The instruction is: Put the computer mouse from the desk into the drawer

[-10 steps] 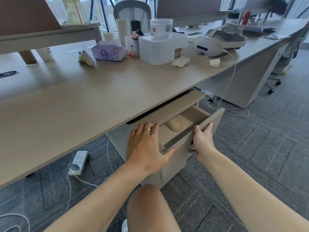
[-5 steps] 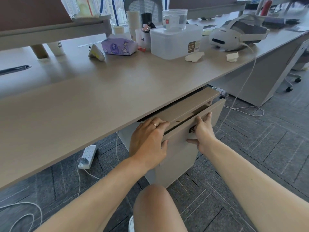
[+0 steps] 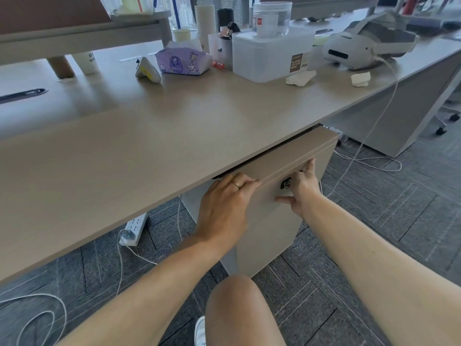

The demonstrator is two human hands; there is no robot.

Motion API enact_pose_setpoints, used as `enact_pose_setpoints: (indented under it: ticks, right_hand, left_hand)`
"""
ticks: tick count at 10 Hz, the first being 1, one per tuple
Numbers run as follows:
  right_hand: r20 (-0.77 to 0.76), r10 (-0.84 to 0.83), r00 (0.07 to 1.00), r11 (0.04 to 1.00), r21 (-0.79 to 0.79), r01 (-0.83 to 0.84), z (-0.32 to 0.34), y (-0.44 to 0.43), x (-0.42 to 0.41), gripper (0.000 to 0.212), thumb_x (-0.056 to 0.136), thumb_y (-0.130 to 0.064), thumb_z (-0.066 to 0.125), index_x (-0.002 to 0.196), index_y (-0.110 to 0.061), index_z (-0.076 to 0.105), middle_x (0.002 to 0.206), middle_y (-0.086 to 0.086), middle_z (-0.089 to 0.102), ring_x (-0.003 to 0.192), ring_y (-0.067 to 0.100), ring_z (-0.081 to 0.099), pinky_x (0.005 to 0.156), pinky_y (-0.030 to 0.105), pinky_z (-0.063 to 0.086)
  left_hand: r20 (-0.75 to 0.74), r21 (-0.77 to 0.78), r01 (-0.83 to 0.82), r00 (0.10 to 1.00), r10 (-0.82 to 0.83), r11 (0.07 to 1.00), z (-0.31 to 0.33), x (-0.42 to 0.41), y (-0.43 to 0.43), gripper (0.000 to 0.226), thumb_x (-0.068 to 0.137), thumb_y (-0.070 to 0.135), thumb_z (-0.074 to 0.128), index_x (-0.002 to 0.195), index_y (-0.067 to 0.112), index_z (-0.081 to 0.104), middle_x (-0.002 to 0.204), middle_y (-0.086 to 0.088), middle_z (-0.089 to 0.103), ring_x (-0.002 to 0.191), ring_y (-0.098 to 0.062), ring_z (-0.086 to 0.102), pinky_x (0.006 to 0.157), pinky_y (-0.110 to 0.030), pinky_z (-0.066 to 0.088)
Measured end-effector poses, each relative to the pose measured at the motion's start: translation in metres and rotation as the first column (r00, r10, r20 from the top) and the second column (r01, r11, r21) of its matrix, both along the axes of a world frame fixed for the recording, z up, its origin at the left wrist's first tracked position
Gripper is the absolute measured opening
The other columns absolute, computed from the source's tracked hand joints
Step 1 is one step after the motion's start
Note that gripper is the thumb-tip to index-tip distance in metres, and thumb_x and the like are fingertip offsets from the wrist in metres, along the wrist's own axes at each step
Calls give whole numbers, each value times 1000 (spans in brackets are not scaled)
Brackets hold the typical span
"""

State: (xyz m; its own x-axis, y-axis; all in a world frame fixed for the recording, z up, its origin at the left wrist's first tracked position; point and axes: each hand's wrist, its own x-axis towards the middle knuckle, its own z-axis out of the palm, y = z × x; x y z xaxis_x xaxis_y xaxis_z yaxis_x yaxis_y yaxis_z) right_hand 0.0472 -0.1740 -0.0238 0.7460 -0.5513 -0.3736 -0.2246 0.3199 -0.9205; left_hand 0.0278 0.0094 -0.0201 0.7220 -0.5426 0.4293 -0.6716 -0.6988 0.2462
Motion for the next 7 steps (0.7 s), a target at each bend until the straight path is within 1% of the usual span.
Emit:
enact_pose_setpoints:
  ticks: [1, 2, 3, 4, 5, 6, 7]
  right_hand:
    - [9, 4, 1000, 1000, -10, -4, -1, 1, 5, 70, 101, -5, 25, 158, -43, 10, 161, -4, 34, 105, 23, 47, 87, 69, 51]
    - [3, -13, 1000, 999, -36, 13, -5, -1, 10, 68, 99, -6, 28, 156, -42, 17, 157, -1, 39, 93, 23, 54, 78, 66, 55]
    - [25, 2, 1000, 999, -49, 0, -8, -1, 8, 73, 97, -2, 28, 156, -43, 16, 156, -4, 38, 93, 22, 55, 79, 67, 55]
    - [10, 51, 999, 998, -40, -51, -3, -4, 2, 74, 98, -2, 30, 157, -44, 11, 162, -4, 31, 116, 28, 45, 85, 68, 52]
    - [-72, 154, 985, 985, -62, -158, 11, -14, -16, 69, 104, -11, 36, 158, -42, 7, 163, -2, 30, 138, 32, 38, 94, 66, 48]
    - [-286, 248, 926, 883, -327, -338, 34, -32, -37, 70, 103, -31, 46, 160, -35, 5, 164, 7, 30, 141, 37, 41, 100, 60, 48]
    - [-440, 306, 844, 627, -575, -526, 50, -40, -65, 73, 99, -48, 46, 161, -22, 16, 153, 19, 44, 131, 36, 52, 103, 43, 46]
  left_hand:
    - [6, -5, 7, 1000, -7, 1000, 0, 1, 1, 68, 74, -15, 67, 131, 21, 66, 120, 8, 68, 108, -16, 59, 88, -32, 53]
    - [22, -6, 9, 1000, -9, 1000, -1, 2, 1, 68, 73, -15, 66, 130, 21, 67, 119, 7, 68, 106, -16, 59, 87, -31, 52]
    - [29, -6, 12, 1000, -12, 1000, -2, 2, 1, 68, 73, -14, 67, 131, 21, 66, 119, 7, 68, 106, -15, 57, 88, -29, 51]
    - [45, 5, 21, 999, -21, 1000, -2, 2, 1, 69, 70, -15, 68, 131, 19, 66, 118, 6, 67, 105, -16, 57, 88, -31, 51]
    - [40, 51, 16, 999, -18, 999, -3, 2, 1, 78, 61, -18, 73, 131, 16, 65, 118, 3, 68, 106, -20, 59, 90, -32, 51]
    - [-7, 136, 18, 1000, -17, 991, -1, -4, 0, 80, 68, -9, 77, 140, 17, 56, 129, 4, 62, 118, -20, 55, 101, -32, 44]
    - [-174, 180, 25, 985, 7, 983, 25, -10, -6, 58, 89, 24, 68, 144, 18, 50, 141, 2, 53, 129, -21, 45, 108, -33, 37]
